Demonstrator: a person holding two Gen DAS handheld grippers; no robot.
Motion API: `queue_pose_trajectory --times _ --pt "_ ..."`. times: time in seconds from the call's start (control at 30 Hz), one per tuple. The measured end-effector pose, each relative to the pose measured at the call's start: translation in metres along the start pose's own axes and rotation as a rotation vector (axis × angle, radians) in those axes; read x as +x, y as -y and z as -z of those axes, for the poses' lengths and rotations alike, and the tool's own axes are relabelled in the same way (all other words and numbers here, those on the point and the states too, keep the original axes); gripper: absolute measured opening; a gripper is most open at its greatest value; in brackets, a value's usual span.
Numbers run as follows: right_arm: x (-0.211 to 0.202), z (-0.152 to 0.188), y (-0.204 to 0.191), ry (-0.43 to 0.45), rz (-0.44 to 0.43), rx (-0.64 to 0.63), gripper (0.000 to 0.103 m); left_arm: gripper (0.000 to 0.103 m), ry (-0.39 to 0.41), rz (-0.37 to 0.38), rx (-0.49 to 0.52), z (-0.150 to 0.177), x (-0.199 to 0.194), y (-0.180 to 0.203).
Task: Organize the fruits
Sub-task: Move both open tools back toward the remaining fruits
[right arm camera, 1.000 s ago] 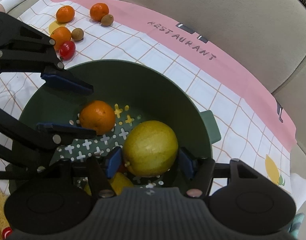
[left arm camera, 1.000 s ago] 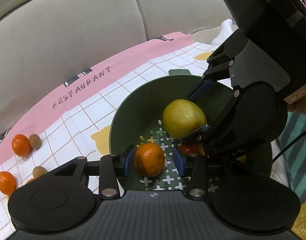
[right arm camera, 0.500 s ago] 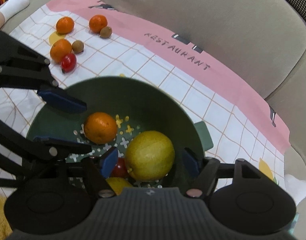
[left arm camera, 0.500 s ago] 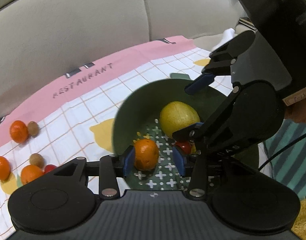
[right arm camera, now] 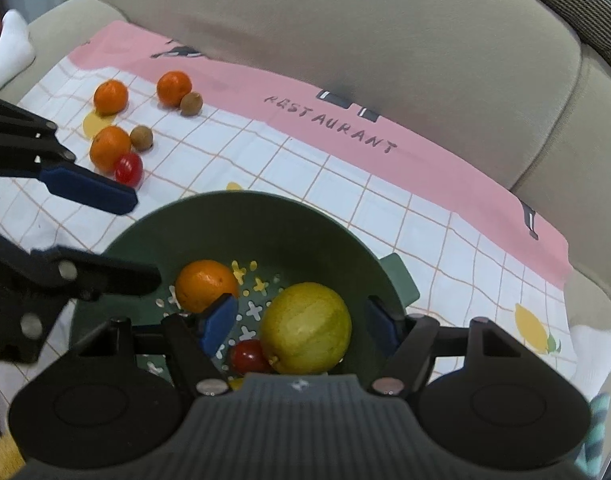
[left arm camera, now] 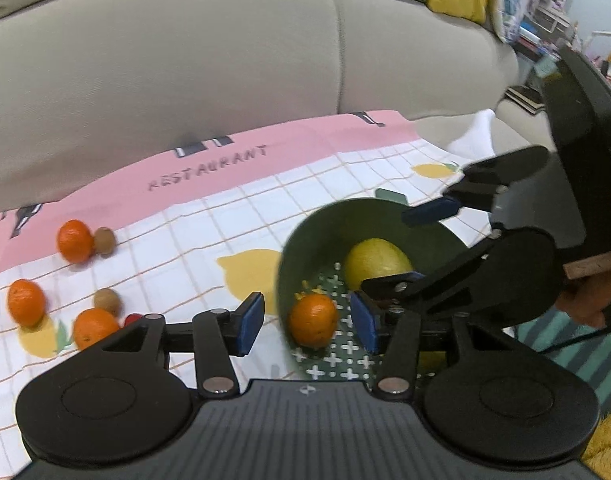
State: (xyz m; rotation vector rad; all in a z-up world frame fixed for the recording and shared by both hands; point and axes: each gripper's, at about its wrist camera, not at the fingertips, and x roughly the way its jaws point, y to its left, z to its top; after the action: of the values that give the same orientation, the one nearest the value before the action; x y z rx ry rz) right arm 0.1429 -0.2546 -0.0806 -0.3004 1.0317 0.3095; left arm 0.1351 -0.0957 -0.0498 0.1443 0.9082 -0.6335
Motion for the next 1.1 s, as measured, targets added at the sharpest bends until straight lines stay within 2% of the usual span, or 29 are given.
queue_pose_trajectory --times 0.37,0.63,0.87,1.1 --pt "-0.023 0.005 -0.014 0.095 0.027 0.119 0.073 0.059 0.013 -0.051 -0.068 0.008 -0.019 -0.021" --pt "-0.038 0.005 -0.036 0.200 0.105 0.196 0.073 0.059 0.034 -0.094 -0.107 0.021 -0.035 -0.034" --pt "-0.043 0.002 -0.067 0.261 0.100 0.205 0.073 0.059 0.045 -0.146 -0.142 0.036 -0.049 -0.045" --pt "-0.040 -0.006 -0.094 0.313 0.067 0.222 0.073 0.059 0.076 -0.208 -0.219 0.053 -0.068 -0.068"
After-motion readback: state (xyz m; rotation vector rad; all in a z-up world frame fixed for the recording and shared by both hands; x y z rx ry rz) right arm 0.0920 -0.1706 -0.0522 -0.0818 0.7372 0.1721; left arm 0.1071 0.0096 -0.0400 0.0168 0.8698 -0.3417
